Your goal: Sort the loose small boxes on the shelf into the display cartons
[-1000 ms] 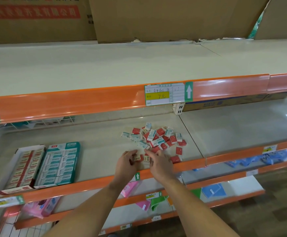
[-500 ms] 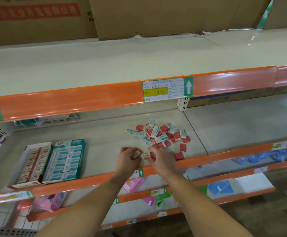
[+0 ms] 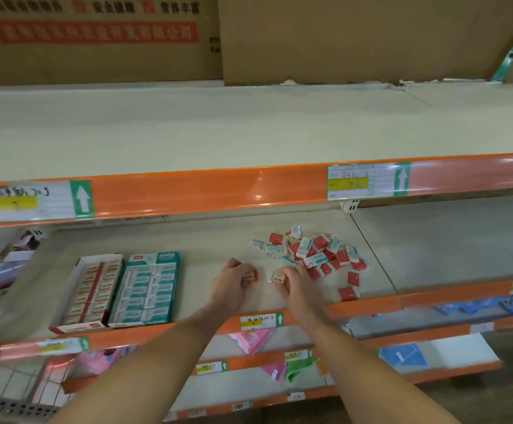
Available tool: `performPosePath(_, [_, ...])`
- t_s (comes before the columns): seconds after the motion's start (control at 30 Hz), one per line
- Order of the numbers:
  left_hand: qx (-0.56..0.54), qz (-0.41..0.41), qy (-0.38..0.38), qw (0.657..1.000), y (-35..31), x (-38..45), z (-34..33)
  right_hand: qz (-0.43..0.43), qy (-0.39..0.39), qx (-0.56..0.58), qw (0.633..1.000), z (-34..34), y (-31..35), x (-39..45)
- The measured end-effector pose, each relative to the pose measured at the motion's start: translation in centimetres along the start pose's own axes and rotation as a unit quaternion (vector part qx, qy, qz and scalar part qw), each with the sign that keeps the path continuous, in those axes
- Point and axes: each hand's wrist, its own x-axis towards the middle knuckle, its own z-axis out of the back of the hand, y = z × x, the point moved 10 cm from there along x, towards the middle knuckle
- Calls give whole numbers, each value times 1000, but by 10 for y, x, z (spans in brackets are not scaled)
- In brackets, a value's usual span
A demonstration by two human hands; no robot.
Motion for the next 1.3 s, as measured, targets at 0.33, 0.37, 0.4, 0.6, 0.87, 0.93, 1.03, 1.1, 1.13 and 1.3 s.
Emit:
performPosePath(0.33, [24, -37, -41, 998, 39, -8, 62, 24, 16, -4, 1000, -45, 71, 17])
performPosePath(0.37, [28, -34, -46, 998, 44, -10, 68, 26, 17, -4, 1000, -49, 78, 18])
performPosePath(0.4, [28, -30, -49, 998, 51, -12, 74, 27, 18, -3, 999, -53, 85, 20])
performPosePath(0.6, [31, -10, -82, 996, 89, -29, 115, 57, 33, 0, 998, -80, 137, 28])
performPosePath(0.87, [52, 26, -100, 993, 153, -50, 161, 89, 57, -11, 994, -121, 205, 26])
performPosePath(0.93, [59, 39, -96, 993, 167, -53, 167, 95, 62, -17, 993, -130, 218, 24])
performPosePath(1.03, [71, 49, -94, 992, 184, -61, 177, 104, 68, -18, 992, -143, 239, 20])
performPosePath(1.1, [69, 48, -88, 992, 196, -66, 183, 114, 75, -17, 991, -153, 254, 17])
performPosePath(1.13, [70, 50, -81, 993, 202, -69, 186, 118, 79, -19, 990, -158, 261, 15])
performPosePath(1.3, [99, 71, -40, 992, 236, -77, 208, 141, 98, -20, 985, -180, 297, 7])
